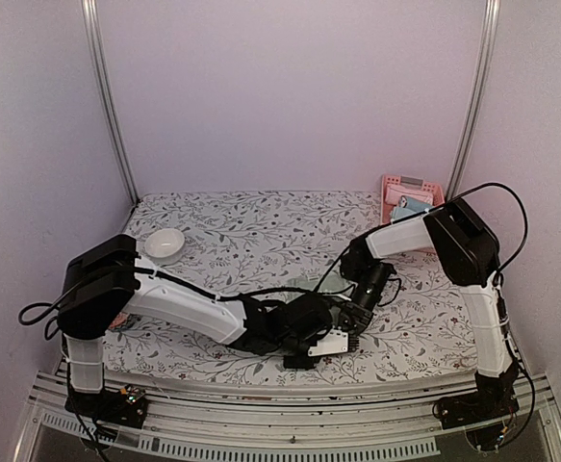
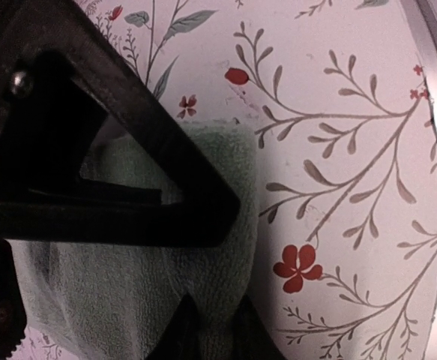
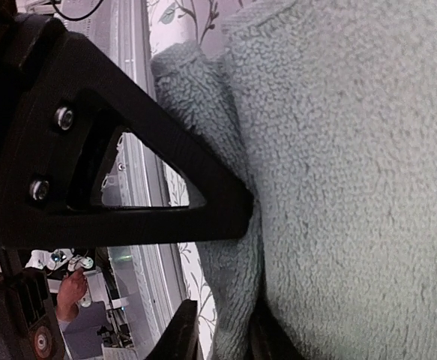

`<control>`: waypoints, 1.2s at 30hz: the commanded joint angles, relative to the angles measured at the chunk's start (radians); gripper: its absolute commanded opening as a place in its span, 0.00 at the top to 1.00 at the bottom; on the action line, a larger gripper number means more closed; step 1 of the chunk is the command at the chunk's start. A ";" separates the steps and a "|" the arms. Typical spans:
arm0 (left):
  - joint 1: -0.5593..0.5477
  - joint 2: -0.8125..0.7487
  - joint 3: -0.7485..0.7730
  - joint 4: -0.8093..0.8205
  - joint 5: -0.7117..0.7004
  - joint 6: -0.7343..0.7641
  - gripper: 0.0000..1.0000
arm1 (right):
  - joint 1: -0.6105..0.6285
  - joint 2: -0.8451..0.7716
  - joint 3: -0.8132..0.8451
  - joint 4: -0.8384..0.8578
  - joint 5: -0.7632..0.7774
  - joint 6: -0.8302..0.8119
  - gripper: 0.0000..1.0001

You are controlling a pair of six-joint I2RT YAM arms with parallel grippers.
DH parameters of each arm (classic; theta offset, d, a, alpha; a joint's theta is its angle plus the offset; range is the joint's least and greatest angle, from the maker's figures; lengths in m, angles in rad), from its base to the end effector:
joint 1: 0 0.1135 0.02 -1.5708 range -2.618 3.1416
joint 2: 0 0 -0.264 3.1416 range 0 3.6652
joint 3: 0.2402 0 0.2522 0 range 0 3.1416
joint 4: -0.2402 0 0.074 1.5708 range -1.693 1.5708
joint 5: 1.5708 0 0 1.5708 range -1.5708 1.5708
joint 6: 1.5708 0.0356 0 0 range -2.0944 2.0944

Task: Roll the towels
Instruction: Roll the towel at the center of the board.

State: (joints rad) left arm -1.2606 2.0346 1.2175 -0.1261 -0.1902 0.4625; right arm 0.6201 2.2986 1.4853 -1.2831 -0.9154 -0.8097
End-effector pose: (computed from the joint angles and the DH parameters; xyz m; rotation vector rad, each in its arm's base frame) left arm 0.1326 -0.3917 0.1239 1.8400 1.6807 -0.0952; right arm 0.2762 0.2319 0.0911 1.3512 -2.0483 -1.2548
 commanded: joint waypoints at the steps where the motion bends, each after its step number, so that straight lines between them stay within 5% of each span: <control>1: 0.012 0.008 -0.014 -0.162 0.054 -0.058 0.84 | -0.043 -0.071 0.026 0.004 0.132 -0.044 0.72; 16: 0.022 -0.046 0.024 -0.334 0.295 -0.230 0.90 | -0.056 0.098 0.217 0.154 0.228 0.180 0.75; 28: 0.217 0.023 -0.067 -0.201 0.761 -0.376 0.90 | -0.254 -0.511 -0.113 0.369 0.189 0.072 0.67; 36: 0.295 0.126 -0.045 -0.179 0.939 -0.527 0.90 | -0.077 -0.857 -0.468 0.619 0.340 -0.050 0.65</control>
State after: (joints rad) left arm -0.9916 2.0537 1.1976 -0.2367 0.6628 0.0357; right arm 0.4152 1.4780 1.1503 -0.8169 -0.6842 -0.7849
